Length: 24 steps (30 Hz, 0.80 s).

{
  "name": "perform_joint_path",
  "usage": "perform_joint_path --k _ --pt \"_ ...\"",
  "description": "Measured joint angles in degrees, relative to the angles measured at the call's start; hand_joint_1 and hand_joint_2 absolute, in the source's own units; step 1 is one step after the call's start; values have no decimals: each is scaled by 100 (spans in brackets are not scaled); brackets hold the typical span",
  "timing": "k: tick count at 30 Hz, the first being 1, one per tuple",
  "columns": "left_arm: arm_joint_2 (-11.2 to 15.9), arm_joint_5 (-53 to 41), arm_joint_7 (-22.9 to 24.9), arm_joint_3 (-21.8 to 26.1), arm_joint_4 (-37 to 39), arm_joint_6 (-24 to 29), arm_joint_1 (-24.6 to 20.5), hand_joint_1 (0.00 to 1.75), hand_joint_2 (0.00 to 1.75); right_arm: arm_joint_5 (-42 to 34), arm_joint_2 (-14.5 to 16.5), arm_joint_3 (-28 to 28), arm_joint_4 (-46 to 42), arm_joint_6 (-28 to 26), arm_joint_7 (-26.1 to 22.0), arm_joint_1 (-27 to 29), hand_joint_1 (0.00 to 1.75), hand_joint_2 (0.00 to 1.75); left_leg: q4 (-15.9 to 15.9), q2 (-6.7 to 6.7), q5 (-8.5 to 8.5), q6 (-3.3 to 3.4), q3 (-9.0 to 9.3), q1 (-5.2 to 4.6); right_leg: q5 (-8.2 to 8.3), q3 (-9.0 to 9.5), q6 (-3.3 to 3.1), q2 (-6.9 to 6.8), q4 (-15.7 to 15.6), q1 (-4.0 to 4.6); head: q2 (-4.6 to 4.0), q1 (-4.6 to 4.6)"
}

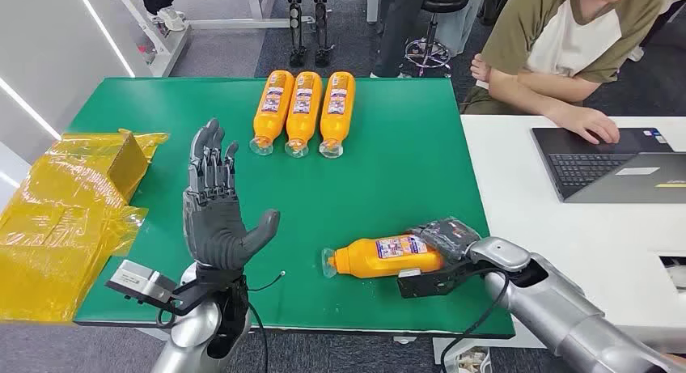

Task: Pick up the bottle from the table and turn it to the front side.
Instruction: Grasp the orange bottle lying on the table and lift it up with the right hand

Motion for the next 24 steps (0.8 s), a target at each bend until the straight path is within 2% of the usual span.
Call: perform_joint_path --k 7,14,20,24 --pt "2 16 -77 16 23 73 11 0 175 -30 214 -302 -155 -388 -67 216 175 175 -1 -1 0 0 -6 0 -1 -3 0 -1 1 0 0 1" --pt "-24 -25 -102 99 -9 210 129 0 175 -601 786 -1263 -866 -1691 129 754 175 175 -4 -1 0 0 -8 1 -2 -7 -1 -2 1 2 0 -1" --pt "-48 -21 -46 120 -32 252 152 0 175 -1676 1246 -2079 -1811 -2544 -75 1621 175 175 -5 -22 0 0 -15 2 -8 -6 4 -21 0 3 0 1" --pt "-48 13 8 118 -32 300 148 0 175 -2114 1528 -2399 -2401 -2961 -227 2264 175 175 -5 -19 -1 0 -16 1 -9 -9 5 -18 -3 3 0 1"
